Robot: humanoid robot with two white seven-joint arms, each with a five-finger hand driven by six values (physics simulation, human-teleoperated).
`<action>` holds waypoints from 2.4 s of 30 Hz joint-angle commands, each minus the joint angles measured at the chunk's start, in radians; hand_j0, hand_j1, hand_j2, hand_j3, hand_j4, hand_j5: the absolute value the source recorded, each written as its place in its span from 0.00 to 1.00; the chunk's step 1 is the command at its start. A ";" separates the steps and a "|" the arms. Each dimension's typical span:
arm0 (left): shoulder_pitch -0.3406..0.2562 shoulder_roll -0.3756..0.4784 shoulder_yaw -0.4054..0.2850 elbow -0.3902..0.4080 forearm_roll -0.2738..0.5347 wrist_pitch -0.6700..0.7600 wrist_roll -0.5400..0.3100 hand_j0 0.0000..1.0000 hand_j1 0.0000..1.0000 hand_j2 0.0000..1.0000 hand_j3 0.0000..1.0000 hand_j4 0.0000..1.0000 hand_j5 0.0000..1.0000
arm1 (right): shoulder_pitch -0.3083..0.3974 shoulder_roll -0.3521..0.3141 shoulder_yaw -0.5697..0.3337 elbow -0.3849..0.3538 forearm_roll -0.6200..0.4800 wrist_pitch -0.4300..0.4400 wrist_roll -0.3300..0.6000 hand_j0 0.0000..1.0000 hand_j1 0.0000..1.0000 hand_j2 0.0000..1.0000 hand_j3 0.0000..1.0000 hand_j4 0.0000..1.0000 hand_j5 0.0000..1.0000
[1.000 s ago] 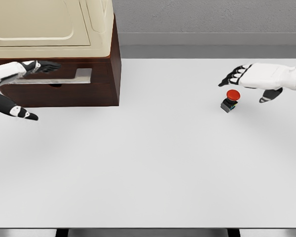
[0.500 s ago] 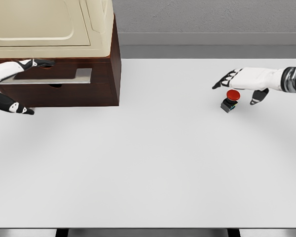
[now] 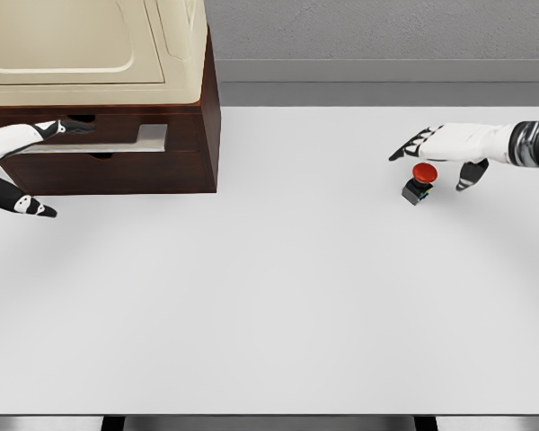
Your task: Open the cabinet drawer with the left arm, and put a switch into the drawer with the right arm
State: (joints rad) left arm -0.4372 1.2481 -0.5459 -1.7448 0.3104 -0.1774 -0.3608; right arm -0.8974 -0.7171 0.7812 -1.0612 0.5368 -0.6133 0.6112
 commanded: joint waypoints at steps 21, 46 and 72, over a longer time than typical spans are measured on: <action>0.003 0.028 -0.095 -0.012 -0.007 0.000 0.002 1.00 1.00 1.00 1.00 1.00 1.00 | -0.002 -0.007 0.029 -0.059 -0.008 0.002 0.000 1.00 1.00 1.00 1.00 1.00 1.00; 0.002 0.221 -0.210 -0.018 0.048 -0.287 -0.001 1.00 1.00 1.00 1.00 1.00 1.00 | -0.009 0.005 0.043 -0.005 -0.005 0.002 0.000 1.00 1.00 1.00 1.00 1.00 1.00; 0.000 0.364 -0.299 -0.018 0.154 -0.433 -0.033 1.00 1.00 1.00 1.00 1.00 1.00 | -0.015 0.010 0.046 0.004 -0.001 0.002 0.000 1.00 1.00 1.00 1.00 1.00 1.00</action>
State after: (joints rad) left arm -0.4373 1.6005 -0.8379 -1.7650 0.4697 -0.6097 -0.3911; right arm -0.9127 -0.7062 0.8279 -1.0570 0.5385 -0.6132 0.6112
